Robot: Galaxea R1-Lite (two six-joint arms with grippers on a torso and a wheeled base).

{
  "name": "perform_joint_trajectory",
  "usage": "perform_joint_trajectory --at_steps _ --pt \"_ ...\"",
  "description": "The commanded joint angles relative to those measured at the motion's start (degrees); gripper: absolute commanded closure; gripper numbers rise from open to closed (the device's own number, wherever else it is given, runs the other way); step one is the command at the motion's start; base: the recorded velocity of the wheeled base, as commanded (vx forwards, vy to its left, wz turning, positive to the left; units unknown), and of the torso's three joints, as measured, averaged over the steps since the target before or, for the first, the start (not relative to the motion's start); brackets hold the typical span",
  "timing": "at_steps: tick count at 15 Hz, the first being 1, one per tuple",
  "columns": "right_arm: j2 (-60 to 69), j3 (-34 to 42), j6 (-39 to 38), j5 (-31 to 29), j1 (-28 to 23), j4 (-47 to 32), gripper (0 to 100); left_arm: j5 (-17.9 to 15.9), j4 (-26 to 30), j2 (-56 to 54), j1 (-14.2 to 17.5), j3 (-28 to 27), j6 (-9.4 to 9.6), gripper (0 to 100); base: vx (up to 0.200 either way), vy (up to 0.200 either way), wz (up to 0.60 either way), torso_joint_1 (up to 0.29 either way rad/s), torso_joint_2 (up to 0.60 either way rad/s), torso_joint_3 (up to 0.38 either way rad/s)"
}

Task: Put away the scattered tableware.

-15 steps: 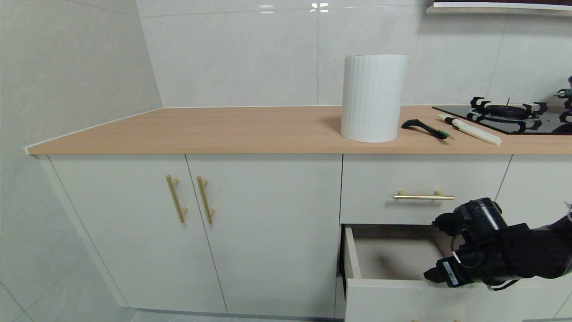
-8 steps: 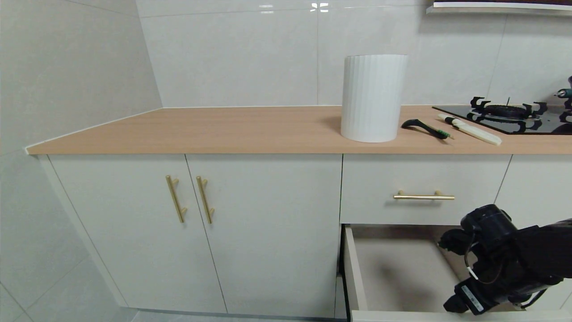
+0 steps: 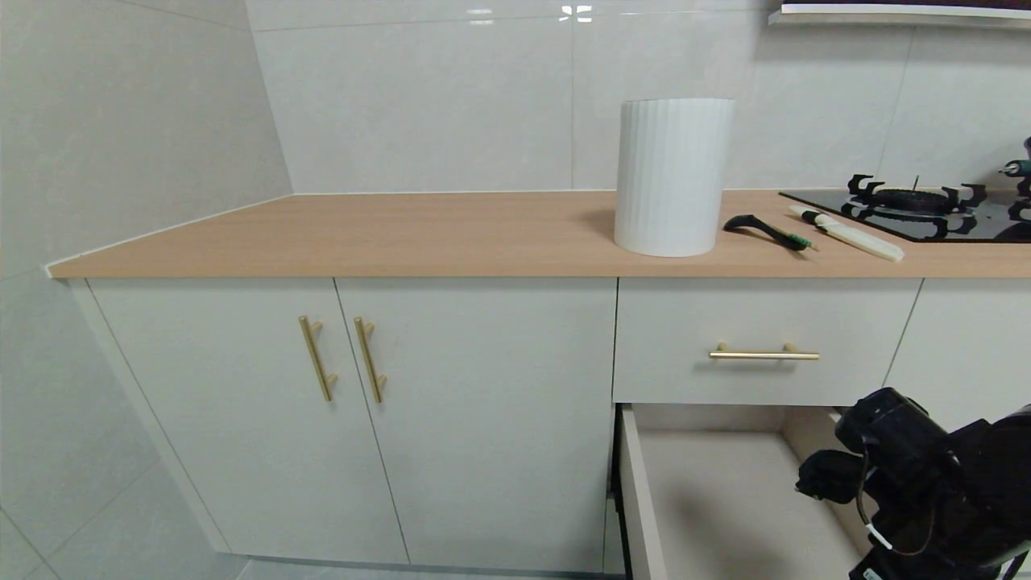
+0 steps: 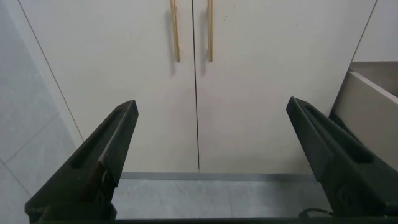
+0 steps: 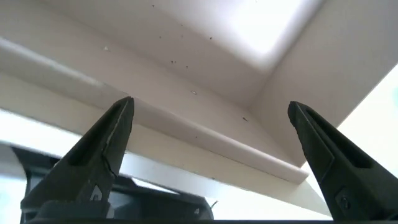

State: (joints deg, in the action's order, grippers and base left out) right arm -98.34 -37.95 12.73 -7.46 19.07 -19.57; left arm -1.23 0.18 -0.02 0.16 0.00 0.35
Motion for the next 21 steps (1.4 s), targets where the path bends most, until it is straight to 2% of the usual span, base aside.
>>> perform_joint_trajectory --at_steps 1,5,8,9,12,18,21 --pt "1.2 0.0 0.5 0.0 0.6 -0.7 0 0.0 0.0 0.0 0.0 0.0 0.00 0 0.000 0.000 0.00 0.000 0.00 0.000" --pt "1.7 -2.7 -0.6 0.2 -0.3 -0.4 0 0.0 0.0 0.0 0.0 0.0 0.00 0 0.000 0.000 0.00 0.000 0.00 0.000" --pt "3.0 -11.4 -16.5 6.1 -2.0 -0.3 0 0.0 0.0 0.0 0.0 0.0 0.00 0 0.000 0.000 0.00 0.000 0.00 0.000" --pt "3.9 -12.2 -18.1 6.8 -3.4 -0.3 0 0.0 0.0 0.0 0.0 0.0 0.00 0 0.000 0.000 0.00 0.000 0.00 0.000" --pt "5.9 -12.7 -18.3 6.8 -5.3 0.9 0 0.0 0.0 0.0 0.0 0.0 0.00 0 0.000 0.000 0.00 0.000 0.00 0.000" --pt "7.0 -12.1 -18.1 6.5 -5.4 3.2 0 0.0 0.0 0.0 0.0 0.0 0.00 0 0.000 0.000 0.00 0.002 -0.01 -0.004" --pt "6.9 -12.1 -18.1 6.4 -5.4 3.2 0 0.0 0.0 0.0 0.0 0.0 0.00 0 0.000 0.000 0.00 0.058 -0.23 -0.227"
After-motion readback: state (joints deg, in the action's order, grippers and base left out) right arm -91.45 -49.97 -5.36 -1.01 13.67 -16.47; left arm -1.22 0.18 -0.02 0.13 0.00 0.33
